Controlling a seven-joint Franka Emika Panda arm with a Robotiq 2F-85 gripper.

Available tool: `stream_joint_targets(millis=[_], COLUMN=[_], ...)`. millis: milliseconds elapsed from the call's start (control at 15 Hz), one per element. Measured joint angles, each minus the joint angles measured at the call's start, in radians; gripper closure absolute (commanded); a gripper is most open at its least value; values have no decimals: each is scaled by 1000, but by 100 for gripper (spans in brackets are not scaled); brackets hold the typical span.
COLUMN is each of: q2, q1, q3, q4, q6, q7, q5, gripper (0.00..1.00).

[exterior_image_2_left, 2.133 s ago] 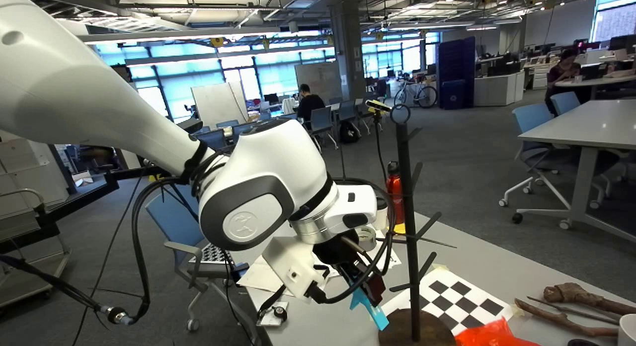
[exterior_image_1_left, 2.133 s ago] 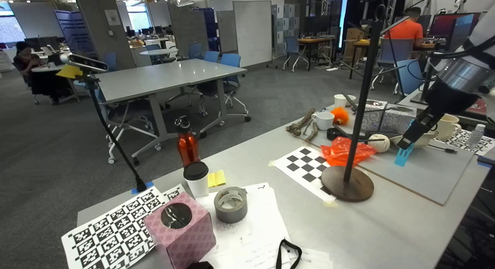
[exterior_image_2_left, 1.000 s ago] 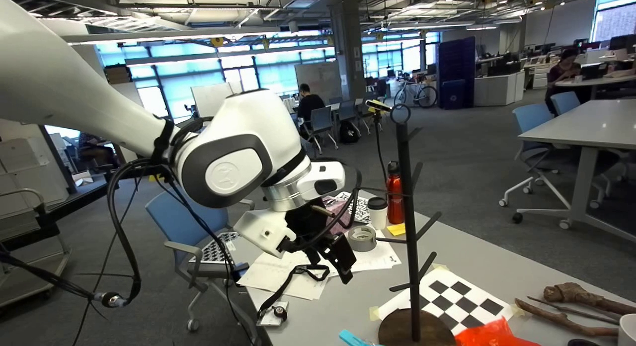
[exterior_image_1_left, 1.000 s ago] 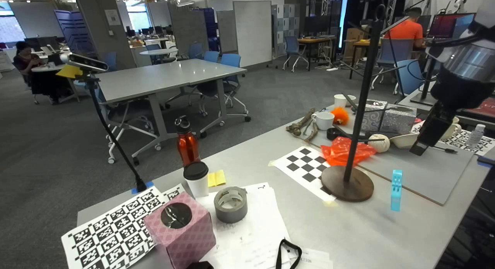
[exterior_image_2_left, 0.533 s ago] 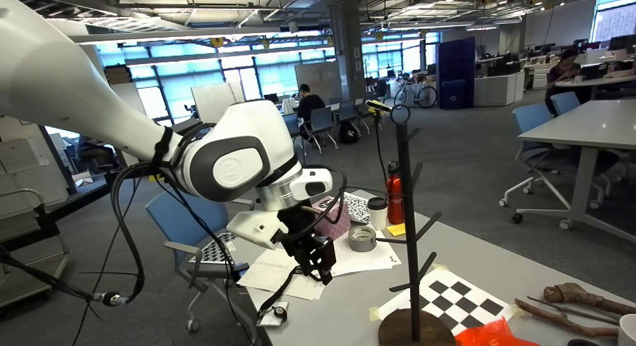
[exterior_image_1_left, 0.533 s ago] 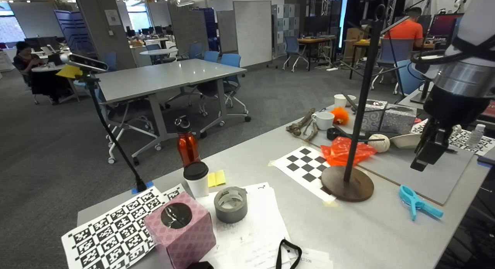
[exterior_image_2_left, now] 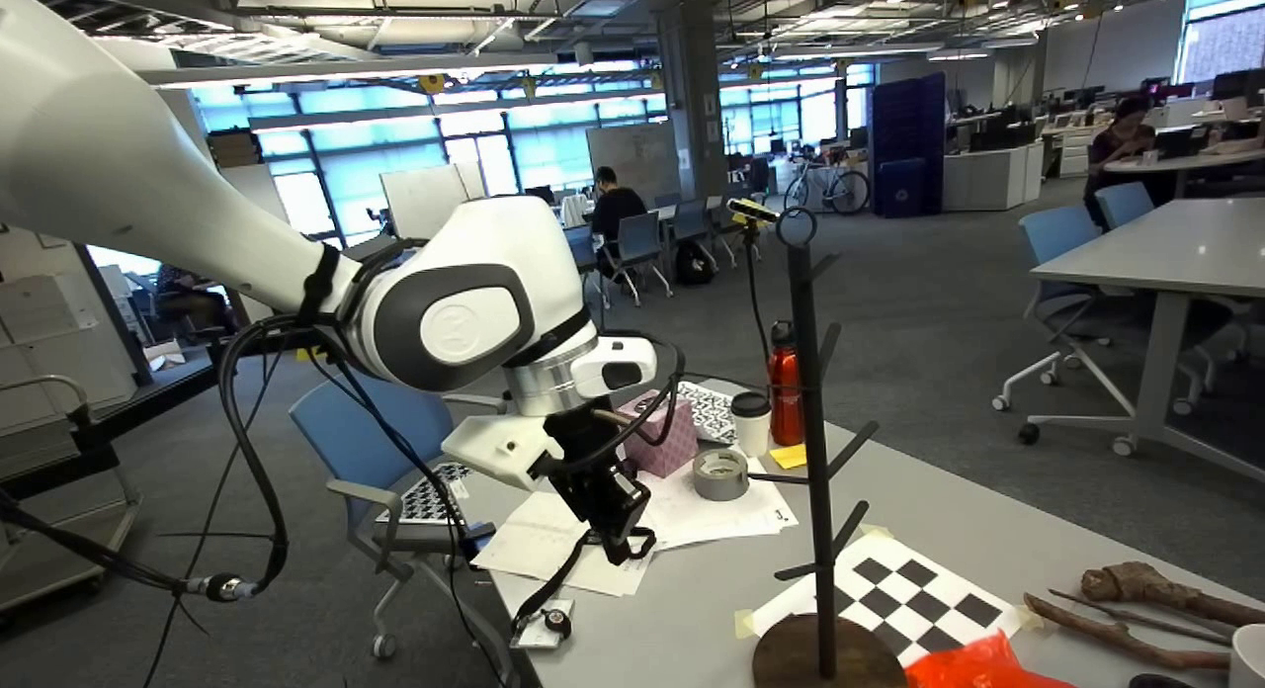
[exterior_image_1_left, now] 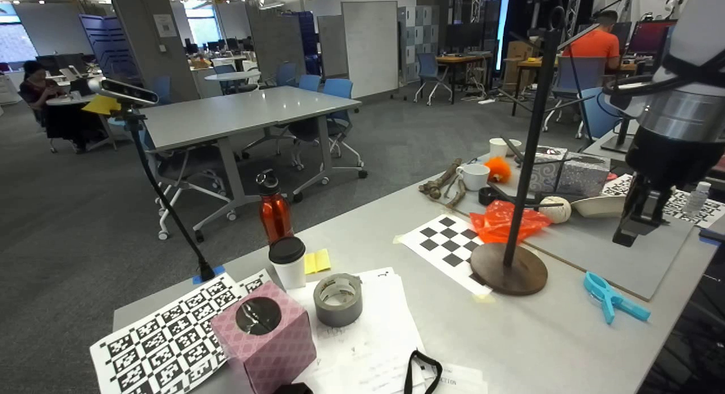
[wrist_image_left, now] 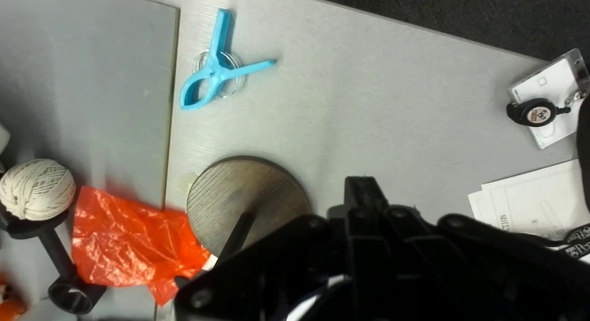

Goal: Take the object from the stand and put it on the table

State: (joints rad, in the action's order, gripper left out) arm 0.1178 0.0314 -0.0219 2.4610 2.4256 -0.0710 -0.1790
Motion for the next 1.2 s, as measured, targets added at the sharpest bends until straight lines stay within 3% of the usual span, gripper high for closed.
stream_joint_targets(millis=[667, 1200], q2=[108, 165], q1=[-27, -27], q3=[-11, -17], q4=[16, 31], q6=[-151, -151], q7=[0, 17], q5=[10, 8], gripper=[0, 0])
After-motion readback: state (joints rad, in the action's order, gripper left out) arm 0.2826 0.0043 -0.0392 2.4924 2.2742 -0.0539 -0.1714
